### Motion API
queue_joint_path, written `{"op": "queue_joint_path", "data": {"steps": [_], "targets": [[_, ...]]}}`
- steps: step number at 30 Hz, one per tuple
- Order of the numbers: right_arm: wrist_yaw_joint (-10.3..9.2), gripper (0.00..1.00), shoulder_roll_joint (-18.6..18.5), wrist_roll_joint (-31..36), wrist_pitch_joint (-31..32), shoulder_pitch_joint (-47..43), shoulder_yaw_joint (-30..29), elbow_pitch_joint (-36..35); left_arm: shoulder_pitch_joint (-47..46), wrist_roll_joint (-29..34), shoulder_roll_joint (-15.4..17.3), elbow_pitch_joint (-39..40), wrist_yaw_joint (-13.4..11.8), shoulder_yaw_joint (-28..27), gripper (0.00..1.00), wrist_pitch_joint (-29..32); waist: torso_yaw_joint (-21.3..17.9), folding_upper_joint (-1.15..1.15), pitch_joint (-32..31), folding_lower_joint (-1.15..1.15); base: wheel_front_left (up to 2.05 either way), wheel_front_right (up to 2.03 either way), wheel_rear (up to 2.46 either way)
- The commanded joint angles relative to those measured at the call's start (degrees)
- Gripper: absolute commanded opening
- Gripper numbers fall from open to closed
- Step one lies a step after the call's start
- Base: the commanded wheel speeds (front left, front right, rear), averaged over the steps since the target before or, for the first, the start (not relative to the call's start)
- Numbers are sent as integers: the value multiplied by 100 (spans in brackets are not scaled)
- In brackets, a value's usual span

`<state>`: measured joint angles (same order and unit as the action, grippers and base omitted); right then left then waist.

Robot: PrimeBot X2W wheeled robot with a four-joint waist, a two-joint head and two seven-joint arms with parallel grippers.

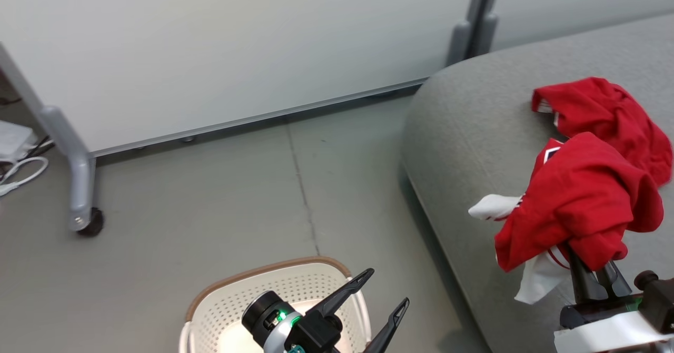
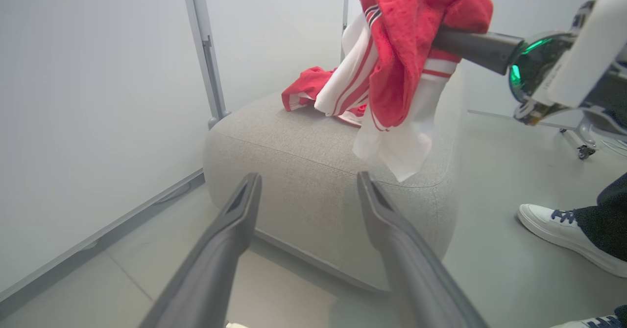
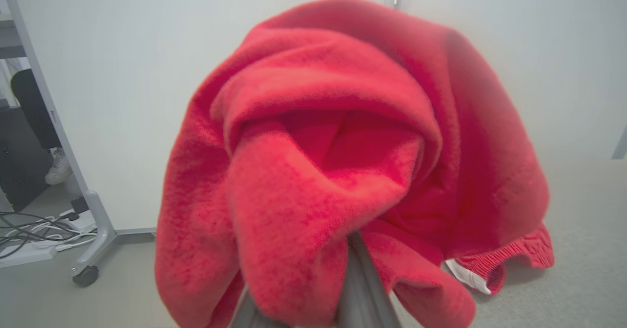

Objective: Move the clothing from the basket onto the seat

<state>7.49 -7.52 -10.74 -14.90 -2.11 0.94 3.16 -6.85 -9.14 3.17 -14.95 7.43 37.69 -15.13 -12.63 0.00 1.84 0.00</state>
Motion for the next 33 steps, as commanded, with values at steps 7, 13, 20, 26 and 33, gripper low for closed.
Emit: {"op": "queue_joint_path", "data": {"steps": [7,13,20,26,33], "targets": [[1,0,30,-36,-34,87,-108,-14,-154,36,12,23,5,-33,100,-1,-749,0,169,0,0,0,0],[1,0,98,-28,-34,107,-110,-3,-181,120,4,5,5,-189,100,-1,-1368,0,250,0,0,0,0],[1,0,165,-53,-34,87,-140,18,-107,160,-11,52,5,-281,100,-1,-1647,0,298,0,0,0,0],[1,0,183,-46,-34,89,-168,32,-126,138,-17,86,5,-292,100,-1,-1666,0,295,0,0,0,0],[1,0,-19,55,-34,414,-209,9,-163,106,-18,131,5,-238,100,-1,-1561,0,354,0,0,0,0]]}}
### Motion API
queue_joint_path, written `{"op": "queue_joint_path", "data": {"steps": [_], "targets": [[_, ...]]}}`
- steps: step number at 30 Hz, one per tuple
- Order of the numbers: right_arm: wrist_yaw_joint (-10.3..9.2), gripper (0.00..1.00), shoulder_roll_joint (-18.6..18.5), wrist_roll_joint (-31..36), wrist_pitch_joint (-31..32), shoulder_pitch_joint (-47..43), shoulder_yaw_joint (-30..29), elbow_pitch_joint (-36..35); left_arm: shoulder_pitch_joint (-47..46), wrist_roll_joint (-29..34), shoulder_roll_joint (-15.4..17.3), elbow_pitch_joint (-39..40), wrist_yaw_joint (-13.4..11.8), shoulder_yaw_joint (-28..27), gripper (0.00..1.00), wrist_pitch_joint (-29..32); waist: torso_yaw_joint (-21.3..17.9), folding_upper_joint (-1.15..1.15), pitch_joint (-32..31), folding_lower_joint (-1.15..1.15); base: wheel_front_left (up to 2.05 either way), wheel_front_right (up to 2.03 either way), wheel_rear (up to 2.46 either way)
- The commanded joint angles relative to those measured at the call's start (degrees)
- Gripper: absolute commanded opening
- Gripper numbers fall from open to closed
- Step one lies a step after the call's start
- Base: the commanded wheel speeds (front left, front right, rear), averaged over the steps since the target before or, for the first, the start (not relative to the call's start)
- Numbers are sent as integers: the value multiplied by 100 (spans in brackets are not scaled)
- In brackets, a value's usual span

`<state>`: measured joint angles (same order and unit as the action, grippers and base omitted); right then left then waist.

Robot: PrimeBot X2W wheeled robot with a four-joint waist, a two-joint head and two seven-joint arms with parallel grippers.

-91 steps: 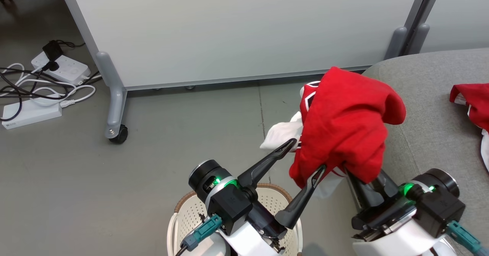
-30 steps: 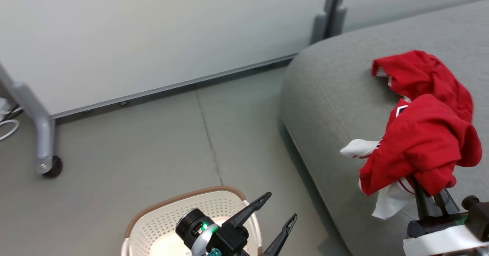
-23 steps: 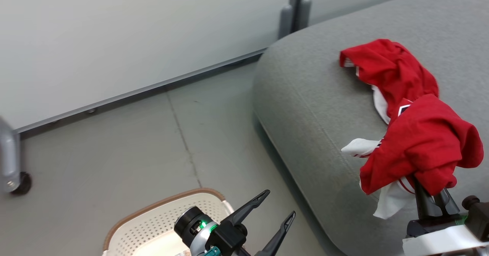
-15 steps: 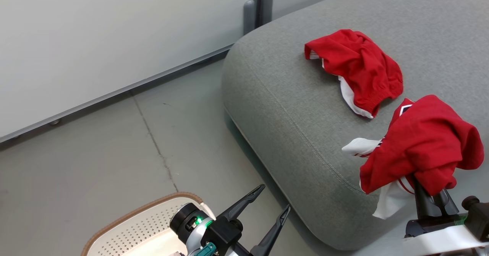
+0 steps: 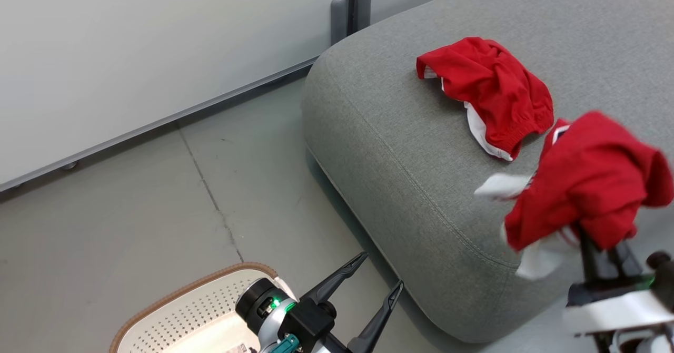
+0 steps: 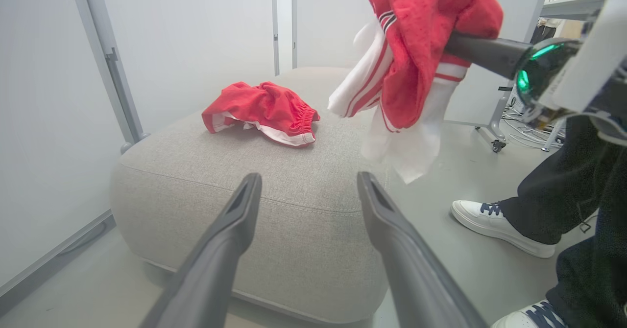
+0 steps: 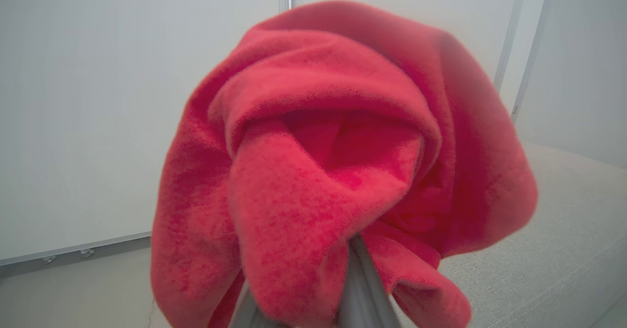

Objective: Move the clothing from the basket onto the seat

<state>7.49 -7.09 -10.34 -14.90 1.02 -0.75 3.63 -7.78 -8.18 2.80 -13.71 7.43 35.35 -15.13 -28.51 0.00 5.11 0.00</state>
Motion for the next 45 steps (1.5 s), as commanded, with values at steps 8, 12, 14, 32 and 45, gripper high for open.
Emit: {"op": "queue_joint_path", "data": {"steps": [8,12,14,32,45], "targets": [[1,0,-529,-146,-34,1249,-369,-94,-305,182,72,21,5,103,100,-1,250,0,529,0,0,0,0],[1,0,-747,-242,-34,1865,-489,-7,-454,231,181,27,5,165,100,-1,337,0,862,0,0,0,0],[1,0,-890,-297,-34,2319,-566,88,-559,249,269,20,5,221,100,-1,395,0,1092,0,0,0,0],[2,0,-2019,-543,-33,5507,-1505,2943,-1364,370,800,85,5,580,100,-1,1032,0,2528,0,0,0,0],[0,0,-2295,-285,-34,6350,-1404,5115,-1537,467,820,201,6,663,100,-1,1431,0,3060,0,0,0,0]]}}
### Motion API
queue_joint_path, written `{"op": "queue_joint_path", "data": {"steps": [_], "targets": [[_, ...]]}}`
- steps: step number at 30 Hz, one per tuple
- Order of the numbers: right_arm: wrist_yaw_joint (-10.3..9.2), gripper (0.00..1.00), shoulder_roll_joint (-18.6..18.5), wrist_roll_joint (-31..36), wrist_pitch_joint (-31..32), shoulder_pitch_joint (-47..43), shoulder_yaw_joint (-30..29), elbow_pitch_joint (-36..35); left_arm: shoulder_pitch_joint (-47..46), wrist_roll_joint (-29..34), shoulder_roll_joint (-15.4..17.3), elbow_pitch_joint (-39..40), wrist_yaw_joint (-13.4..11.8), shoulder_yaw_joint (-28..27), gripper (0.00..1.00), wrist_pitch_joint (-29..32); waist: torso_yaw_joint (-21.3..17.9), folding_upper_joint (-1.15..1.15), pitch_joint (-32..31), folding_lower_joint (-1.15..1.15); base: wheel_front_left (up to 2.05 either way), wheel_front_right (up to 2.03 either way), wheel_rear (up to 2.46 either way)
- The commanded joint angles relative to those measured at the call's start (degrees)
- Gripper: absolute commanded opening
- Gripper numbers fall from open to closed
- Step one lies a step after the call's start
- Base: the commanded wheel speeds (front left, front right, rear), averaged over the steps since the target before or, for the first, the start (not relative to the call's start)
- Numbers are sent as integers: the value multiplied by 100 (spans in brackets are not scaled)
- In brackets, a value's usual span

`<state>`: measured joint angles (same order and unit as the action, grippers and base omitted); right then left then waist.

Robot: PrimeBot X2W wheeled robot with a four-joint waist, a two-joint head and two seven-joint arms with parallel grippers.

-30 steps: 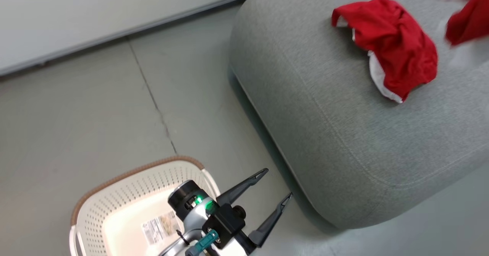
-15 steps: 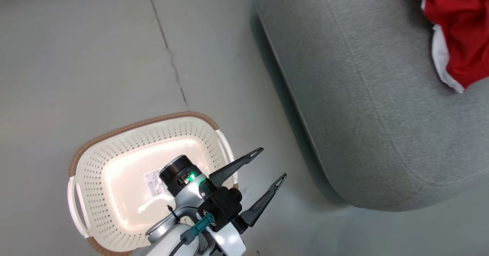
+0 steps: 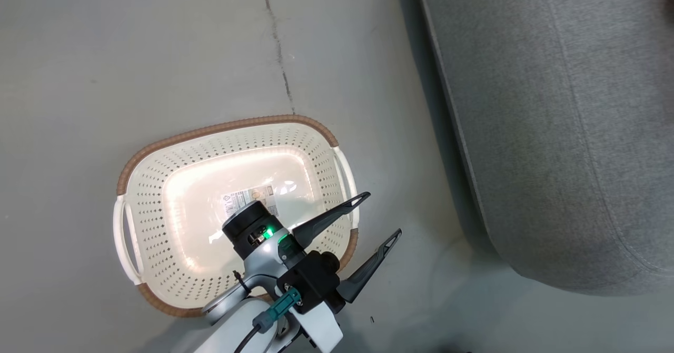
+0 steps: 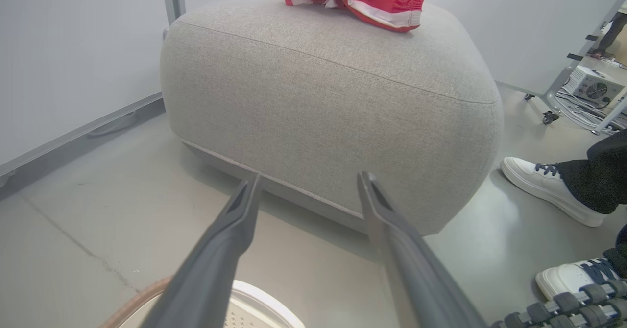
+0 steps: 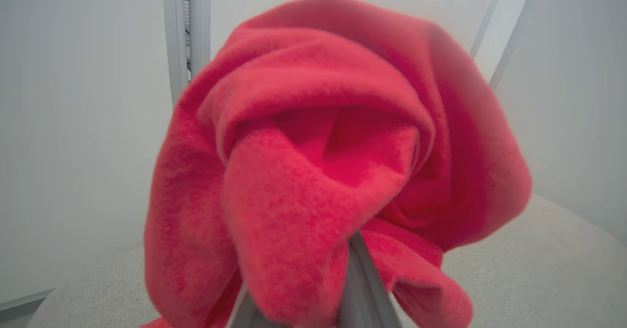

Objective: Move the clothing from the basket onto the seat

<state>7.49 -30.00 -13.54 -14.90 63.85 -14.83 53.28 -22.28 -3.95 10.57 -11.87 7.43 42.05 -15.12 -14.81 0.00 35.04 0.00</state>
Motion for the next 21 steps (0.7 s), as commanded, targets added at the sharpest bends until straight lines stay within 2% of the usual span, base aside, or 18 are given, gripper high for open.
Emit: {"op": "queue_joint_path", "data": {"steps": [1,8,21], "targets": [[0,0,-15,73,-34,80,32,344,-81,46,36,19,6,-8,100,-2,81,0,88,0,0,0,0],[0,0,96,140,374,195,522,1561,-128,32,15,-1,-43,-264,100,-2,163,0,172,0,0,0,0],[1,0,216,-240,586,141,1202,1844,-194,100,-30,-38,-15,-296,100,-3,129,0,234,0,0,0,0]]}}
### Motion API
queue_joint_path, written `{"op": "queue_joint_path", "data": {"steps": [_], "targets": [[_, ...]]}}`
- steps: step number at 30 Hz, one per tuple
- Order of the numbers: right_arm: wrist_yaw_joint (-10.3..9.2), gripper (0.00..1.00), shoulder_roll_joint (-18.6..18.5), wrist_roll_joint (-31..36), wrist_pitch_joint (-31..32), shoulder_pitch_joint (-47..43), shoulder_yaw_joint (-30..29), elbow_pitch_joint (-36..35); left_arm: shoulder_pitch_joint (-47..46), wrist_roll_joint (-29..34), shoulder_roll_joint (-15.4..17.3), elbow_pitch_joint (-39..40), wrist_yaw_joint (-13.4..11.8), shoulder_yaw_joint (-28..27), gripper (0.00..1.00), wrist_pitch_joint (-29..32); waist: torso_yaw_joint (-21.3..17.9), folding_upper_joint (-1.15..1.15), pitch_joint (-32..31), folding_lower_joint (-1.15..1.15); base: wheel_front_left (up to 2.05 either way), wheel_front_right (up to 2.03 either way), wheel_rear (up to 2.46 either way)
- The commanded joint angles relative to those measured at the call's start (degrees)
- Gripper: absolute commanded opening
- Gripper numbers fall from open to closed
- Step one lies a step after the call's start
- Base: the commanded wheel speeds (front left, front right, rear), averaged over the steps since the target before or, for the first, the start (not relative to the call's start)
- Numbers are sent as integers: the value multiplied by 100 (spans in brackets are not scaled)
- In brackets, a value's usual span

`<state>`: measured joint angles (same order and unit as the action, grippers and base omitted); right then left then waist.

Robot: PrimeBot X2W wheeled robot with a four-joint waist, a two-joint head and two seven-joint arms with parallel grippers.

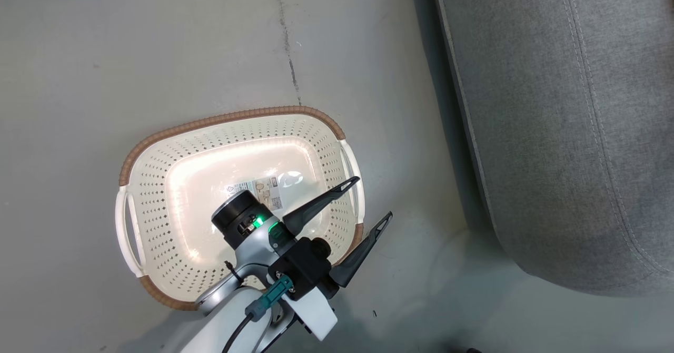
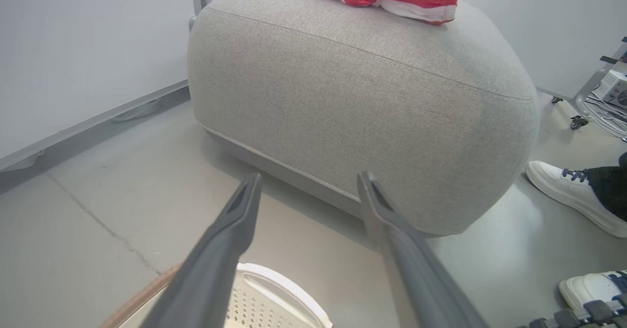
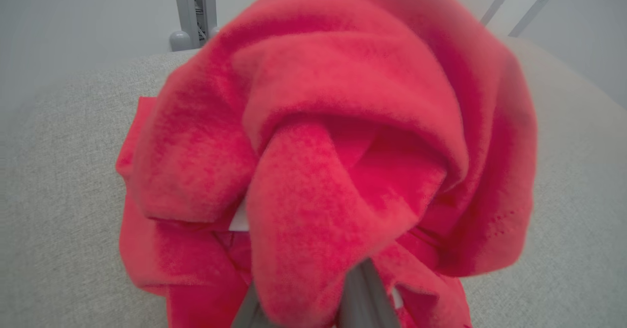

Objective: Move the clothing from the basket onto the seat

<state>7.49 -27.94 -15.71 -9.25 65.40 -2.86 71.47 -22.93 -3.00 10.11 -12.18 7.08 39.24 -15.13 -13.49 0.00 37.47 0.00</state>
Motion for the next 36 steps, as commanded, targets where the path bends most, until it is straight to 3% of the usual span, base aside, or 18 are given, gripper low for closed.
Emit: {"op": "queue_joint_path", "data": {"steps": [1,2,3,12,24,31,36], "targets": [[1,10,-5,-108,22,-37,104,35,-148,-8,-13,-14,26,-4,100,-2,-4,0,-52,0,0,0,0],[1,68,-33,-141,3,-47,135,42,-144,-22,-30,-19,29,-2,100,-2,-2,0,-79,0,0,0,0],[1,100,-33,-225,39,-53,140,57,-133,-34,-46,-26,24,3,100,-1,1,0,-111,0,0,0,0],[1,100,-76,-526,83,-213,783,-189,-63,-137,-269,-108,37,44,100,-2,1,0,-561,0,0,0,0],[0,100,-260,-483,299,-653,1994,-652,292,-336,-620,26,36,-15,100,-1,-29,0,-1672,0,0,0,0],[0,100,-383,-870,466,-890,2191,-1071,535,-410,-687,106,38,-97,100,-1,-19,0,-2190,0,0,0,0],[1,100,-534,-1161,178,-1160,2304,-1781,707,-511,-708,228,32,-125,100,-2,39,0,-2530,0,0,0,0]]}}
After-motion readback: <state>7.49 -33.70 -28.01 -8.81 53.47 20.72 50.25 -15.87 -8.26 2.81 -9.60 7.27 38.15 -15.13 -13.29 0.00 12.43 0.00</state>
